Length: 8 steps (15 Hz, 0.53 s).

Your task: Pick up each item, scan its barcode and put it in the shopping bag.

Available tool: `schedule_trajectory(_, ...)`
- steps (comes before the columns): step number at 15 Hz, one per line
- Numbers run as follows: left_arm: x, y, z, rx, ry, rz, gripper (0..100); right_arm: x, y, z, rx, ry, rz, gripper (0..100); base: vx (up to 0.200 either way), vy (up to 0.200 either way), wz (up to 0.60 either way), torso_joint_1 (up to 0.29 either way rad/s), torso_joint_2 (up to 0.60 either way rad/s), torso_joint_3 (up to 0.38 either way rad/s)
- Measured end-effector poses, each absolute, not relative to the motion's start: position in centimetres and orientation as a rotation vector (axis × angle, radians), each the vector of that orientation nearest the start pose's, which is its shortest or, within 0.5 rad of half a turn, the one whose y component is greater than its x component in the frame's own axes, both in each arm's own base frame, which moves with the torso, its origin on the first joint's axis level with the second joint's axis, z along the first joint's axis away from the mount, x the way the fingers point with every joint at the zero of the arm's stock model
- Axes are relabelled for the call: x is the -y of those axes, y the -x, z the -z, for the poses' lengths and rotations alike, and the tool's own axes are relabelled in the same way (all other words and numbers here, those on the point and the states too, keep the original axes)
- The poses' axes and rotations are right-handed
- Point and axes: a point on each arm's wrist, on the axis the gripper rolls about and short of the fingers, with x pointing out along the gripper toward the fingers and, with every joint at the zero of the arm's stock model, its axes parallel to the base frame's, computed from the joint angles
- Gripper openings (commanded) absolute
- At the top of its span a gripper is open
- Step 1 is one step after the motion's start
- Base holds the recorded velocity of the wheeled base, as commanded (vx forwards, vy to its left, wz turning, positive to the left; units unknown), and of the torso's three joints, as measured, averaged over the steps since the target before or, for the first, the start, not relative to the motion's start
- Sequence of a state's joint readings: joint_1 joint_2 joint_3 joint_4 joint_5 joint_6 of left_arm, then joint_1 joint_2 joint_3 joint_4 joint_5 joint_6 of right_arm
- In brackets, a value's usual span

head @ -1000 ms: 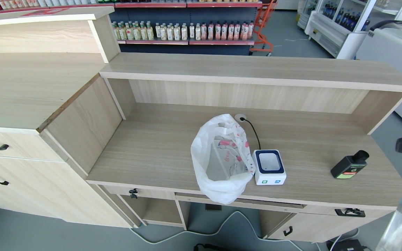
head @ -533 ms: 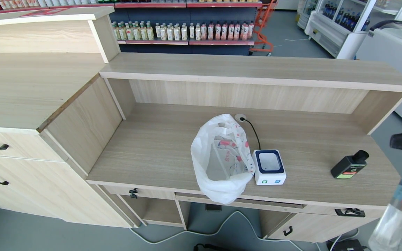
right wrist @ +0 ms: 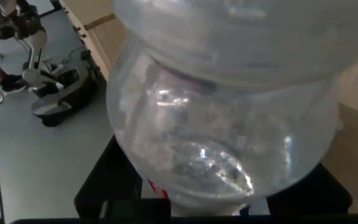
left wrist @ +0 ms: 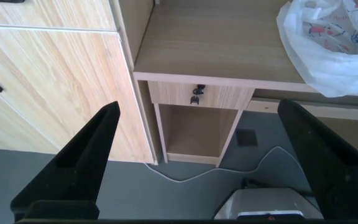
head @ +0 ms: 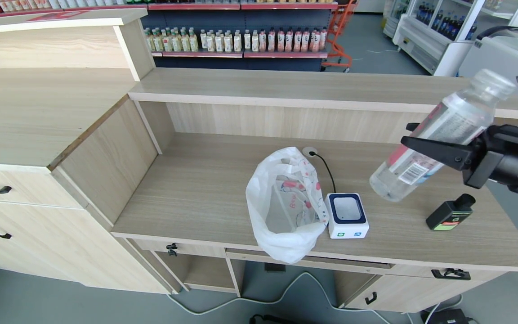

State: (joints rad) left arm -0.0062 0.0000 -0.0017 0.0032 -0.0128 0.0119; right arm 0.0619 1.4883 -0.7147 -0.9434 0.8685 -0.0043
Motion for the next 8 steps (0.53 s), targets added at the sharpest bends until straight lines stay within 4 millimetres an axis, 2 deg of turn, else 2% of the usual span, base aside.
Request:
schedule_trajectory(2, 0.0, 2.3, -7.6, -0.001, -0.012, 0.019, 100, -2.5, -28.6, -23.3, 0.297, 0.263, -0.851, 0, 0.000, 0.000, 0.00, 0.000, 0.00, 0.000)
schedule_trajectory(5, 0.0, 2.3, -7.6, -0.001, -0.012, 0.019, 100, -2.0, -34.4, -21.6, 0.478, 0.528, -0.838, 0, 0.000, 0.000, 0.00, 0.000, 0.00, 0.000)
schedule_trajectory(8, 0.0, 2.3, -7.6, -0.002, -0.011, 0.019, 100, -1.9, -38.7, -19.0, 0.565, 0.687, -0.880, 0, 0.000, 0.000, 0.00, 0.000, 0.00, 0.000)
